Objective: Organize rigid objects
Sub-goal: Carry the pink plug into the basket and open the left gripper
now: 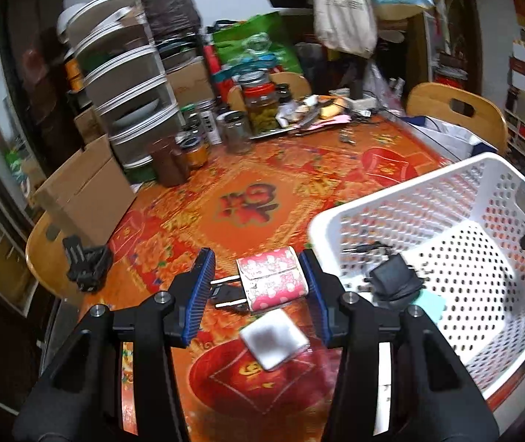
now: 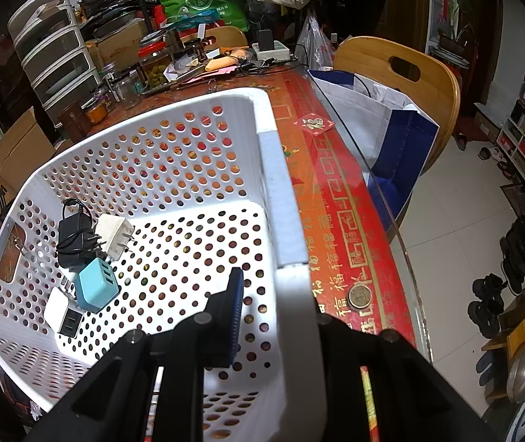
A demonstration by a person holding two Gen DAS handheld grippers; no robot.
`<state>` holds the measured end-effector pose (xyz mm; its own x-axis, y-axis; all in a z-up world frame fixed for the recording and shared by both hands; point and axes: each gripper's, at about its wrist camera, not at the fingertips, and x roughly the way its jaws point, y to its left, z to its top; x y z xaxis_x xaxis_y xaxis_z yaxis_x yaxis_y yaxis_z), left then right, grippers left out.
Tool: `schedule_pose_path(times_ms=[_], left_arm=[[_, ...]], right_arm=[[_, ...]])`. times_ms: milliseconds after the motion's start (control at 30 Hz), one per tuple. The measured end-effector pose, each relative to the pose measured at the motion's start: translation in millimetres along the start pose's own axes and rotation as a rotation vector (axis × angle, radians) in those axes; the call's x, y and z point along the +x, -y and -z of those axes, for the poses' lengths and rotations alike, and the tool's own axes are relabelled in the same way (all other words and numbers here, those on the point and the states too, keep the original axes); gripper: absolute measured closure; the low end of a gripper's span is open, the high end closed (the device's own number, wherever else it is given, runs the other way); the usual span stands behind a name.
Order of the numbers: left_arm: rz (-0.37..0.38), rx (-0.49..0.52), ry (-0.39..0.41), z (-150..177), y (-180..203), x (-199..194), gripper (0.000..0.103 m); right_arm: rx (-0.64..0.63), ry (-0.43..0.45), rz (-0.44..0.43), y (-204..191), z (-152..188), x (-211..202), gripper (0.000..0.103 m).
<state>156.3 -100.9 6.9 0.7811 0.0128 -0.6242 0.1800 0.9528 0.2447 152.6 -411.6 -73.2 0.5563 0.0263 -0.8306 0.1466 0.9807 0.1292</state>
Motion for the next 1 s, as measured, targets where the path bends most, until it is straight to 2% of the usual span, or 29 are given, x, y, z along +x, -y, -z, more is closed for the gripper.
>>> schedule_pose_path(times_ms=[233,400,567,667,800,833,867,933,1000], left_arm=[[0.042,0.179,-0.057,-20.1,70.9,7.1,0.058],[0.171,0.306,-0.251,-29.8,125.3,43.6,0.058],[0.22,0.351,-0.411,-26.0,155.4,79.8,0.058],[0.232,0.372,-0.459,-16.1,163.2,92.6,0.058],[0.25,0.387,-0.46,-13.4,167.8,93.8,0.058],[0.257,0.396,-0.462,-13.6,167.7,94.3,0.055],[0.265,0.398,-0.458,-13.2,167.1,93.5,0.051],[0.254,0.375,-0.416,-17.0,155.8,88.0,0.03],[0.249,0.326,-0.35,-21.5,132.5,74.5,0.022]], right_arm=[[-0.005,-0.001,-0.001,-0.5,-0.7,-0.7,0.083],[-0.004,-0.001,-0.001,-0.6,-0.6,-0.7,0.083],[-0.012,-0.007,0.002,-1.0,-1.6,0.4,0.083],[-0.017,-0.008,0.0,-1.7,-1.8,0.7,0.083],[-0.018,-0.007,-0.005,-1.8,-2.2,0.8,0.082],[-0.018,-0.007,-0.006,-1.6,-2.3,1.0,0.082],[-0.018,-0.007,-0.005,-1.5,-2.3,0.9,0.082],[-0.018,-0.006,-0.006,-1.5,-2.5,1.0,0.082],[-0.017,-0.006,-0.005,-1.5,-2.5,0.9,0.082]])
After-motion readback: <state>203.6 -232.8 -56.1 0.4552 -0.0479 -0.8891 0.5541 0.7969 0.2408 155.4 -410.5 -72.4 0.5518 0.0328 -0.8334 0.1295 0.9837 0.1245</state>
